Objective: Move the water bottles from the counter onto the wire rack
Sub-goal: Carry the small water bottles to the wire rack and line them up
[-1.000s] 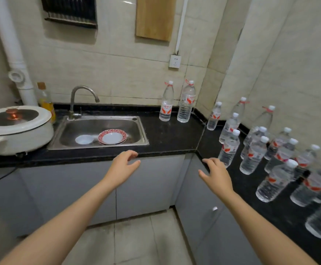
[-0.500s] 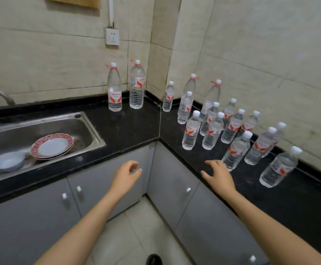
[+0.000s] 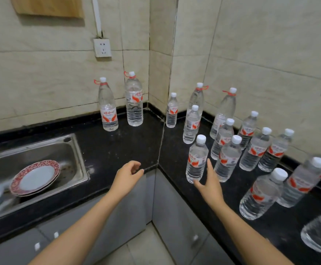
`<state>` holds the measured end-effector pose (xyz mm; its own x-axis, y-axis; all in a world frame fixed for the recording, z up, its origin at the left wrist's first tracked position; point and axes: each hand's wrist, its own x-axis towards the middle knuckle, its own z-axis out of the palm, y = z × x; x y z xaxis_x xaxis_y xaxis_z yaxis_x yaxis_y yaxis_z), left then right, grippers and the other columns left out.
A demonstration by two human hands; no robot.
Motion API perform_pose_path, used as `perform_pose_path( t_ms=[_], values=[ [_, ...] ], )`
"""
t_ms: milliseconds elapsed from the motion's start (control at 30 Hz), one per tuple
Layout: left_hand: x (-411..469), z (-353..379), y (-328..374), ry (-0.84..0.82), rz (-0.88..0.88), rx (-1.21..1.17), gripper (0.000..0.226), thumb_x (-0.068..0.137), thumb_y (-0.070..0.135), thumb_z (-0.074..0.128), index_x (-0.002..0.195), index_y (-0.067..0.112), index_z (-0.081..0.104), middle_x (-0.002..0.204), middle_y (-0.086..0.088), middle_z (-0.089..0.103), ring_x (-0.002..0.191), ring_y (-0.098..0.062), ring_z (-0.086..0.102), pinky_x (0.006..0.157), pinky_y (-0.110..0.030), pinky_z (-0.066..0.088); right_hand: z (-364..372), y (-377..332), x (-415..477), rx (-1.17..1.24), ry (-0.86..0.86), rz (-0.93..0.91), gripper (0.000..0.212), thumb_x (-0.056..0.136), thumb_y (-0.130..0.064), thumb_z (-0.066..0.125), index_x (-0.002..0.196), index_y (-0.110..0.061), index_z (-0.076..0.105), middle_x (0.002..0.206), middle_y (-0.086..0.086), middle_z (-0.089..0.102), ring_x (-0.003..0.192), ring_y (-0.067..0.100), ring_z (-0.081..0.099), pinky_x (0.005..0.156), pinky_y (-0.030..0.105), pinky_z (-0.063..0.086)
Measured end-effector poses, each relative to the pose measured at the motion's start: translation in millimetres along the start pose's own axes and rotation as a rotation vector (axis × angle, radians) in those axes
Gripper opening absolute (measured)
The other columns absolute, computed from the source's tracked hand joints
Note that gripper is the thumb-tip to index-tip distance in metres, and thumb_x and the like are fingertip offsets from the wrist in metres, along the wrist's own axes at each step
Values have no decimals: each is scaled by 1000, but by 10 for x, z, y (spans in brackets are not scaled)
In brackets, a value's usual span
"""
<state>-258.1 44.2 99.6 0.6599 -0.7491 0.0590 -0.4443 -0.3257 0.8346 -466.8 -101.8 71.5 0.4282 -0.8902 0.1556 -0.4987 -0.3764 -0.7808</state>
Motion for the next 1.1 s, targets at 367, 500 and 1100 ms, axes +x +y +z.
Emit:
perform_pose_path(
  t_ms=[367, 500, 1100],
  values=[
    [1055, 617, -259, -101, -173, -19, 24, 88, 14, 59, 111, 8, 60, 101, -3, 59, 98, -16, 54, 85, -23, 39, 511, 196, 1035, 101, 289, 222, 101, 68, -15, 80, 146, -14, 15, 147, 17, 30, 137, 31, 28, 110, 41, 26],
    [1748, 869, -330, -163, -184, -77, 25, 88, 12, 59, 111, 4, 59, 100, -7, 59, 95, -19, 56, 82, -24, 40, 560, 254, 1404, 178, 332, 310, 95, 70, -13, 76, 145, -23, 19, 141, 11, 37, 126, 30, 42, 99, 38, 36],
    [3612, 2585, 721, -278, -39, -269, 85, 70, 24, 78, 139, 14, 31, 140, -12, 43, 132, -32, 36, 108, -46, 28, 727, 271, 1940, 182, 488, 462, 81, 61, 1, 71, 111, -52, 37, 109, -24, 51, 102, -6, 53, 80, 4, 41]
  ],
)
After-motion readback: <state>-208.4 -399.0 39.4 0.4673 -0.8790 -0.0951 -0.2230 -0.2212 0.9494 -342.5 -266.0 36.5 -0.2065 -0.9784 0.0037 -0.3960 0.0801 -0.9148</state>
